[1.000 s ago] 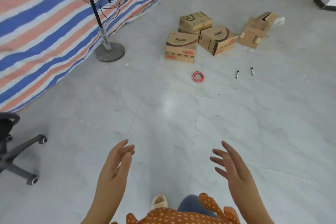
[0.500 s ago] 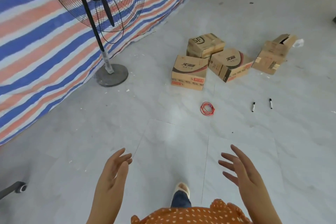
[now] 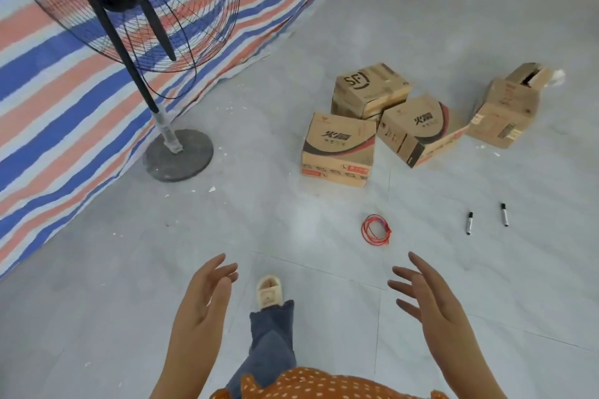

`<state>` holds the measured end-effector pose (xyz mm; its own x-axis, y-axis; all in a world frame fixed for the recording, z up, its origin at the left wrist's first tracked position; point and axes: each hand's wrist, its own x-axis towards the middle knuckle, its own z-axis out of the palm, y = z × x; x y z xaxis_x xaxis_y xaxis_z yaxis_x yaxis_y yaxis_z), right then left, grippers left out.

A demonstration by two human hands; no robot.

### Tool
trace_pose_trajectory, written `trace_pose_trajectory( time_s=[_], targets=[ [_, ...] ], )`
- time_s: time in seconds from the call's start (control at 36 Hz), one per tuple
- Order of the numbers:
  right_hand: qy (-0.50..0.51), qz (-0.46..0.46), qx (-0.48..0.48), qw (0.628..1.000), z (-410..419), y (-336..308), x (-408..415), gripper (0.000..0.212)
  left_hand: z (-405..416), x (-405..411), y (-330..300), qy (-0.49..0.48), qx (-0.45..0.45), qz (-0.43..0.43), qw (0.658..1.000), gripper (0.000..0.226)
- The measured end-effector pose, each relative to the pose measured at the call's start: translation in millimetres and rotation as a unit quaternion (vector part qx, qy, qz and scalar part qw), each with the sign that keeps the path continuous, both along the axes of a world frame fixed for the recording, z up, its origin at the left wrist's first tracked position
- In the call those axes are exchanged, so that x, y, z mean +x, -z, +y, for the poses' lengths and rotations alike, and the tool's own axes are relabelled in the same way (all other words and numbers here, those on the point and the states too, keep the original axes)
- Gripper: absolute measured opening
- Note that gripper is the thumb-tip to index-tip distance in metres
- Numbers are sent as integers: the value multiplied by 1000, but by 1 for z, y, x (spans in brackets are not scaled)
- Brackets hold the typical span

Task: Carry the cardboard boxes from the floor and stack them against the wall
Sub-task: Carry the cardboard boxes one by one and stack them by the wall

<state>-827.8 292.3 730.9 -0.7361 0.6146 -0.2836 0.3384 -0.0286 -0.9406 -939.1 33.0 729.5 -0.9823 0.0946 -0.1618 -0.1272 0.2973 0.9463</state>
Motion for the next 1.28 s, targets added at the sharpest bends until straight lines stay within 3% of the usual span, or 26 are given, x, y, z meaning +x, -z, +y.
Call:
trace_pose_trajectory(
  time_s=[0.08,0.36,0.42,0.5,0.58,0.69,0.81,0.94,1.03,1.11,1.28],
  targets=[
    [16,1,-2,1000,12,4,-58,30,19,-68,5,27,-17,-3,999,24],
    [57,-2,-5,998,57,-10,-222,29,85,-257,-19,107,-24,-18,994,30],
    [74,-15,-3,997,72,-8,-240,30,103,-281,-20,119,-17,-26,992,34],
    [99,-28,-6,995,98,-4,-269,29,131,-319,-15,129,-22,-24,991,63],
    [120,-36,-15,992,134,3,-305,42,163,-356,-8,122,-27,-36,992,58],
    [107,-66,-9,992,198,21,-358,25,216,-407,1,96,-30,-42,994,71],
    [58,-96,24,993,264,21,-414,39,274,-452,1,63,-24,-67,995,36],
    [45,-127,-1,991,335,19,-466,43,333,-505,12,48,-33,-102,993,26],
    [27,-165,-7,986,373,36,-498,43,362,-540,35,35,-49,-135,989,37],
    [24,-192,-17,981,404,72,-531,33,385,-578,81,39,-70,-169,982,25],
    [29,-251,-20,967,450,238,-594,34,416,-650,260,63,-161,-235,956,25]
  ],
)
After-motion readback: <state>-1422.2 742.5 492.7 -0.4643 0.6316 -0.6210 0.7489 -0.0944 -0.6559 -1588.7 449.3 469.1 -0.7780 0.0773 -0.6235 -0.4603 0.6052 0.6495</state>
